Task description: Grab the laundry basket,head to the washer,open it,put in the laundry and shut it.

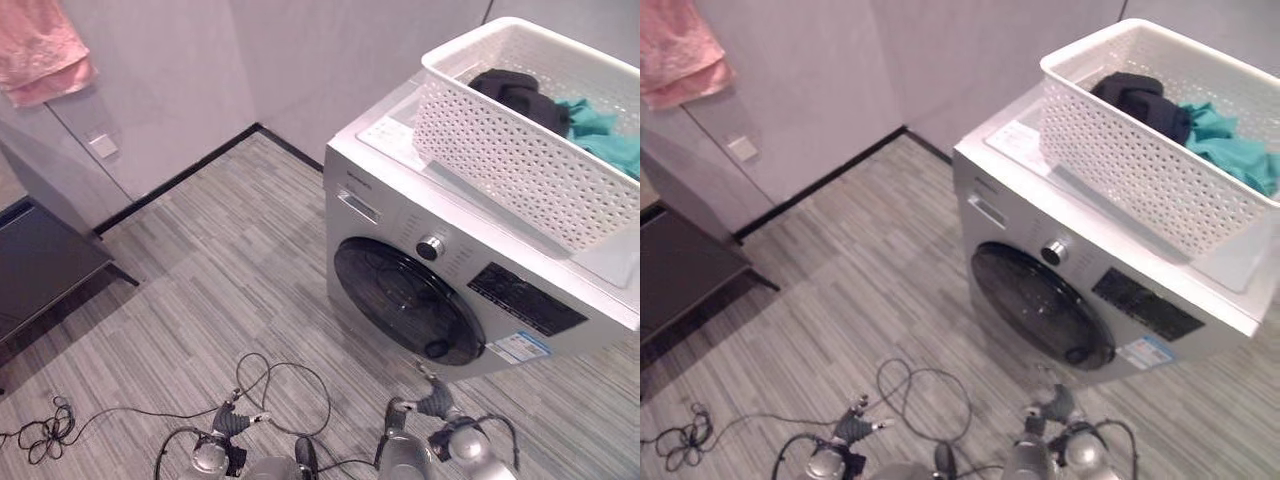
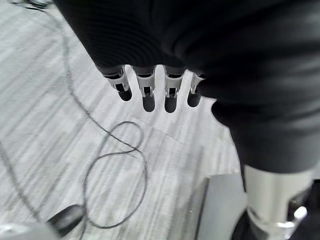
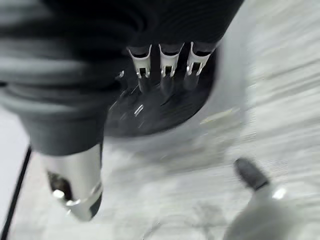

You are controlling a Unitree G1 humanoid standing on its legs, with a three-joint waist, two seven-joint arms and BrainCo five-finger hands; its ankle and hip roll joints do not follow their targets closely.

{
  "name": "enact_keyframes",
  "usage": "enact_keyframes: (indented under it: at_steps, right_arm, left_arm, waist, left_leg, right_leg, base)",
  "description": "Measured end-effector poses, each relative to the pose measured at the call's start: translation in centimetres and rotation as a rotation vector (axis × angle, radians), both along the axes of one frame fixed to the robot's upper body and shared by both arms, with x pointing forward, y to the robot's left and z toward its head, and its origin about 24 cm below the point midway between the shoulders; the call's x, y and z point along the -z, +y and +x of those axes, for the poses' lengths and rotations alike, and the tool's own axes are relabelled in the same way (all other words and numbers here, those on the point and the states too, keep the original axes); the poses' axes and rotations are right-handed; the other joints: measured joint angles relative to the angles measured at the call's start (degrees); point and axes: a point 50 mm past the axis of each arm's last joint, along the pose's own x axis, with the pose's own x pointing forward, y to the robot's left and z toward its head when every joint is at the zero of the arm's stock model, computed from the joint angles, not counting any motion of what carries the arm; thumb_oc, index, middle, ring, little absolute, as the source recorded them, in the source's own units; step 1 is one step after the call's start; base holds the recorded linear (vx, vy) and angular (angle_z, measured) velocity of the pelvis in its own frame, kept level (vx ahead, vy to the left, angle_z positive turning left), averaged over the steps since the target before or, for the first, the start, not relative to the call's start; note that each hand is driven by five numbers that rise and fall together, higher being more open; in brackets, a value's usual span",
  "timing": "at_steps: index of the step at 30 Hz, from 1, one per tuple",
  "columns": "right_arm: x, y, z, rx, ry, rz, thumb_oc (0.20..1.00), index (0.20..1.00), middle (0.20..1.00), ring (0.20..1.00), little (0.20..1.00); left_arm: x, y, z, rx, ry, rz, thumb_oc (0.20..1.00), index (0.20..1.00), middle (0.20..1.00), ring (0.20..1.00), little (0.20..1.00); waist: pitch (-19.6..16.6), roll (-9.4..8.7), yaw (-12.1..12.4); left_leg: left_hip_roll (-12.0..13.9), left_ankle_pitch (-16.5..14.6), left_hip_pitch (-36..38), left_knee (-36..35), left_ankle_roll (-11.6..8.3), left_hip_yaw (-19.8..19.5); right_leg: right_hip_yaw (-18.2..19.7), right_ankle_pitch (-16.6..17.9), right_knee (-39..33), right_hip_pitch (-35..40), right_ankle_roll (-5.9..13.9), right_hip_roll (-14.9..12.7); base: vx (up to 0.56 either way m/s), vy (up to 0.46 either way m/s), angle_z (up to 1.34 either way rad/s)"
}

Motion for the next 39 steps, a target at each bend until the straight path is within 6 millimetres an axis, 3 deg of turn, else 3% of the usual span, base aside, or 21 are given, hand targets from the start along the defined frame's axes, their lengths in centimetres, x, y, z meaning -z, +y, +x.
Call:
enact_keyframes:
  at_steps: [2, 8, 15, 22, 26, 30, 33, 39]
  right_arm:
    - [-0.5, -0.6, 0.5, 0.044, -0.035, -0.009, 1.0, 1.0, 1.0, 1.0, 1.0]
    - [-2.5, -4.1, 1.7, 0.162, -0.129, -0.093, 1.0, 1.0, 1.0, 1.0, 1.0]
    - [-3.2, -3.9, 2.3, 0.138, -0.159, -0.102, 1.0, 1.0, 1.0, 1.0, 1.0]
    - [-3.2, -3.7, 2.4, 0.135, -0.16, -0.1, 1.0, 1.0, 1.0, 1.0, 1.0]
    - [-3.3, -3.6, 2.8, 0.129, -0.164, -0.099, 1.0, 1.0, 1.0, 1.0, 1.0]
    - [-3.1, -3.6, 2.4, 0.152, -0.172, -0.124, 1.0, 1.0, 1.0, 1.0, 1.0]
    - [-3.4, -4.0, 2.6, 0.167, -0.198, -0.161, 1.0, 1.0, 1.0, 1.0, 1.0]
    - [-4.8, -6.1, 2.5, 0.282, -0.269, -0.22, 1.0, 1.0, 1.0, 1.0, 1.0]
  left_arm:
    - [0.1, 0.4, -0.5, -0.028, 0.009, -0.011, 1.0, 1.0, 1.0, 1.0, 1.0]
    - [0.8, 1.1, -3.5, -0.077, 0.068, -0.035, 1.0, 1.0, 1.0, 1.0, 1.0]
    - [1.0, 0.4, -3.3, -0.091, 0.069, -0.085, 1.0, 1.0, 1.0, 1.0, 1.0]
    - [1.0, 0.5, -3.4, -0.09, 0.072, -0.088, 1.0, 1.0, 1.0, 1.0, 1.0]
    - [1.0, 0.4, -3.5, -0.09, 0.071, -0.091, 1.0, 1.0, 1.0, 1.0, 1.0]
    - [1.0, 0.5, -3.6, -0.097, 0.072, -0.094, 1.0, 1.0, 1.0, 1.0, 1.0]
    - [0.9, 0.5, -3.3, -0.107, 0.061, -0.103, 1.0, 1.0, 1.0, 1.0, 1.0]
    - [0.9, 0.4, -3.2, -0.11, 0.06, -0.102, 1.0, 1.0, 1.0, 1.0, 1.0]
  waist:
    - [0.06, 0.12, 0.18]
    - [-0.21, 1.87, 0.87]
    - [-0.21, 2.2, 1.13]
    - [-0.14, 2.52, 1.25]
    - [-0.24, 3.46, 2.66]
    - [-0.12, 4.1, 2.33]
    - [0.06, 4.42, 2.44]
    - [1.2, 6.72, 1.69]
  left_leg:
    - [0.51, 0.04, 1.37, -1.07, 0.08, 0.36]
    - [1.86, 0.68, 3.87, -3.96, -0.9, 0.17]
    - [3.23, 1.14, 5.62, -5.45, -1.58, -1.16]
    - [3.09, 1.18, 5.73, -6.07, -1.58, -2.61]
    - [3.12, 1.18, 5.42, -6.21, -1.58, -2.89]
    - [3.02, 1.32, 4.49, -6.09, -1.5, -4.18]
    - [2.68, 1.5, 2.05, -5.18, -1.28, -4.69]
    - [1.37, 2.91, -0.57, -5.86, -0.79, -7.24]
  right_leg:
    - [-1.55, 0.23, -0.21, 0.91, -0.23, 0.33]
    - [-1.39, 2.99, -3.4, 2.65, -1.49, 3.11]
    - [-3.09, 4.46, -7.76, 6.51, -1.77, 5.24]
    - [-4.36, 4.17, -8.39, 7.16, -1.18, 4.91]
    - [-4.66, 4.05, -8.41, 7.21, -1.04, 4.82]
    - [-5.97, 4.01, -8.42, 7.1, -1.0, 4.5]
    - [-6.25, 4.03, -8.43, 5.56, -1.01, 3.81]
    - [-8.04, 4.34, -8.47, 3.72, -0.76, 2.22]
  base:
    - [0.02, 0.026, -0.21]
    - [0.04, -0.022, -0.16]
    - [0.05, -0.05, 0.03]
    - [0.02, -0.038, 0.09]
    - [0.0, -0.025, 0.05]
    - [-0.05, -0.019, 0.16]
    - [-0.07, -0.011, 0.17]
    - [-0.02, -0.019, 0.19]
